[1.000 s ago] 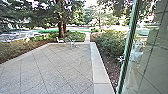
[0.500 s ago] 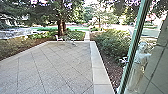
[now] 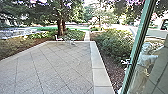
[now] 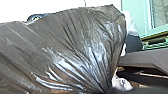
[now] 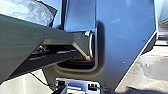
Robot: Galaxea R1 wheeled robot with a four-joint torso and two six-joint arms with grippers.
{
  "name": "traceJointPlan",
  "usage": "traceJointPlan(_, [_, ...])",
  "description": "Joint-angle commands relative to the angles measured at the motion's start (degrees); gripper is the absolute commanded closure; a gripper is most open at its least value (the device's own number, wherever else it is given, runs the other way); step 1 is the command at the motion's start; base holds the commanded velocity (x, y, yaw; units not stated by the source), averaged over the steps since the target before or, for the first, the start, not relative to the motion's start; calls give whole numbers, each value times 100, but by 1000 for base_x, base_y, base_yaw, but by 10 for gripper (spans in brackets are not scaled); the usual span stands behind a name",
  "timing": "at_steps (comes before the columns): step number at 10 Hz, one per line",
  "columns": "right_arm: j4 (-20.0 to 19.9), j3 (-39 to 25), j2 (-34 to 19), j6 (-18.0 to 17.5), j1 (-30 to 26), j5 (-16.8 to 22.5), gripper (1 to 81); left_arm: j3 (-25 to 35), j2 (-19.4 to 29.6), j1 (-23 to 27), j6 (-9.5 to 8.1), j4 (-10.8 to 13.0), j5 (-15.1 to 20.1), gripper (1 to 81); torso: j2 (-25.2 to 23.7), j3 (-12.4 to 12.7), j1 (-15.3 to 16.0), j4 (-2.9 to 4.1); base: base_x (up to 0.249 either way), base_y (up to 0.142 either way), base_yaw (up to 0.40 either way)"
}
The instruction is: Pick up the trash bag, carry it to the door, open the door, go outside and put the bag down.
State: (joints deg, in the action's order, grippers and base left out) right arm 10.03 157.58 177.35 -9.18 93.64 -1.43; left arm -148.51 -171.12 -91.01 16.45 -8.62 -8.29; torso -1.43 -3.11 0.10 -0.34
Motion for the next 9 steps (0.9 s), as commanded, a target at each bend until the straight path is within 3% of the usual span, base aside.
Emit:
traceJointPlan(1, [34, -114, 119, 30, -182, 327, 10, 50, -19, 193, 8, 27, 320, 811, 0, 0, 0, 0, 122, 0, 0])
traceJointPlan(4, [60, -114, 119, 30, -183, 327, 10, 50, -19, 193, 8, 18, 319, 811, 0, 0, 0, 0, 122, 0, 0])
traceJointPlan(5, [69, -114, 119, 30, -191, 327, 10, 50, -19, 193, 8, 18, 319, 811, 0, 0, 0, 537, 122, 0, 0])
traceJointPlan(6, [77, -114, 128, 30, -191, 327, 10, 50, -19, 193, -1, 18, 319, 811, 0, 0, 0, 594, 122, 0, 0])
traceJointPlan(7, [78, -114, 128, 30, -191, 327, 10, 50, -19, 193, -1, 18, 328, 811, 0, 0, 2, 712, 122, 0, 0])
traceJointPlan(8, [69, -114, 128, 30, -191, 327, 10, 50, -19, 193, 7, 27, 328, 811, 0, 0, 0, 896, 122, 0, 0])
traceJointPlan(9, [43, -105, 128, 30, -191, 327, 10, 50, -19, 193, 8, 26, 319, 811, 0, 0, 2, 544, 122, 0, 0])
